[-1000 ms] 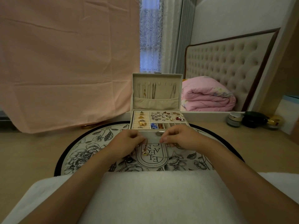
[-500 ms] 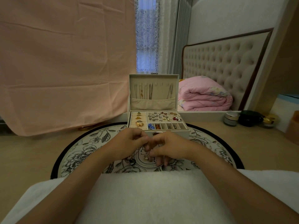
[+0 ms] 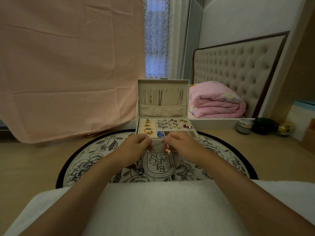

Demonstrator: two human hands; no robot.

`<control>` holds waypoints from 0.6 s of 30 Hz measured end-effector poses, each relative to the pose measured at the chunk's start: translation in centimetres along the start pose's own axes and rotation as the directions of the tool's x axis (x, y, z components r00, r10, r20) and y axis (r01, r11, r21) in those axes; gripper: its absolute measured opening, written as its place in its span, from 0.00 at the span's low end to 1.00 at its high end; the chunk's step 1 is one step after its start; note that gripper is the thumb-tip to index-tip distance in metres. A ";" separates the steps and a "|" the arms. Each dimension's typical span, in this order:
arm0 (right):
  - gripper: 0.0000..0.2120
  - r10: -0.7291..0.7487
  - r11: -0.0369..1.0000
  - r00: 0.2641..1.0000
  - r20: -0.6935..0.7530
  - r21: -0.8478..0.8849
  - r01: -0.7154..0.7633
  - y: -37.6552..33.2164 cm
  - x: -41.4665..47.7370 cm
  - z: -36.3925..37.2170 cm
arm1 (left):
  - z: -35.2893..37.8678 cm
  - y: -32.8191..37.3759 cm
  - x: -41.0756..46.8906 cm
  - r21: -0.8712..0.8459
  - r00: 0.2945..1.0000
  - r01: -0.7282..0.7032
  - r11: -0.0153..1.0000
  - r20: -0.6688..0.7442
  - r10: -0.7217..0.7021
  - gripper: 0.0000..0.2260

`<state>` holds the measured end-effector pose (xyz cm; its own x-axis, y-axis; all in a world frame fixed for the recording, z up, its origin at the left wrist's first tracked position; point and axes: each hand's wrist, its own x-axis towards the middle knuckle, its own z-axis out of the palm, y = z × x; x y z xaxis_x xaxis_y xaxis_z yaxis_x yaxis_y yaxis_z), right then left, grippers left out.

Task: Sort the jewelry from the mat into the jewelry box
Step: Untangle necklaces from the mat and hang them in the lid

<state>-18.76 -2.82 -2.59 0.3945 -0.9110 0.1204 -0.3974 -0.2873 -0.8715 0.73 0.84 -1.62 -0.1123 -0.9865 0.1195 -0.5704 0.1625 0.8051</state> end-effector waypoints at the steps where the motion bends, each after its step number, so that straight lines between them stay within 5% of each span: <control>1: 0.17 0.020 0.997 1.000 0.017 0.073 -0.021 -0.1 0.0 -0.1 | -0.1 0.0 0.0 -0.021 1.000 0.014 1.000 0.006 -0.014 0.15; 7: 0.14 0.098 0.850 0.980 0.172 0.497 -0.173 -0.8 -0.5 0.1 | -0.4 -0.8 0.2 -0.245 0.992 0.073 0.967 0.117 -0.045 0.16; 12: 0.13 0.098 0.929 0.971 0.217 0.330 -0.168 -0.4 -0.6 -0.4 | -0.7 -1.1 0.4 -0.267 0.996 0.068 0.961 0.075 -0.050 0.13; 16: 0.15 0.155 0.975 0.985 0.079 0.147 -0.166 -0.5 -0.4 -1.5 | -1.5 -2.1 0.6 -0.004 0.997 -0.024 1.000 0.074 0.024 0.06; 18: 0.20 0.154 0.984 0.987 -0.045 -0.081 -0.158 -0.1 -0.2 -2.2 | -2.1 -2.8 0.8 0.128 0.995 -0.031 0.991 0.098 0.018 0.03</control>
<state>-20.63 -3.22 -1.46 0.2911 -0.9567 0.0054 -0.5205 -0.1631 -0.8381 3.93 -0.43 -2.58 -0.2023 -0.9763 0.0767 -0.6663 0.1946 0.7198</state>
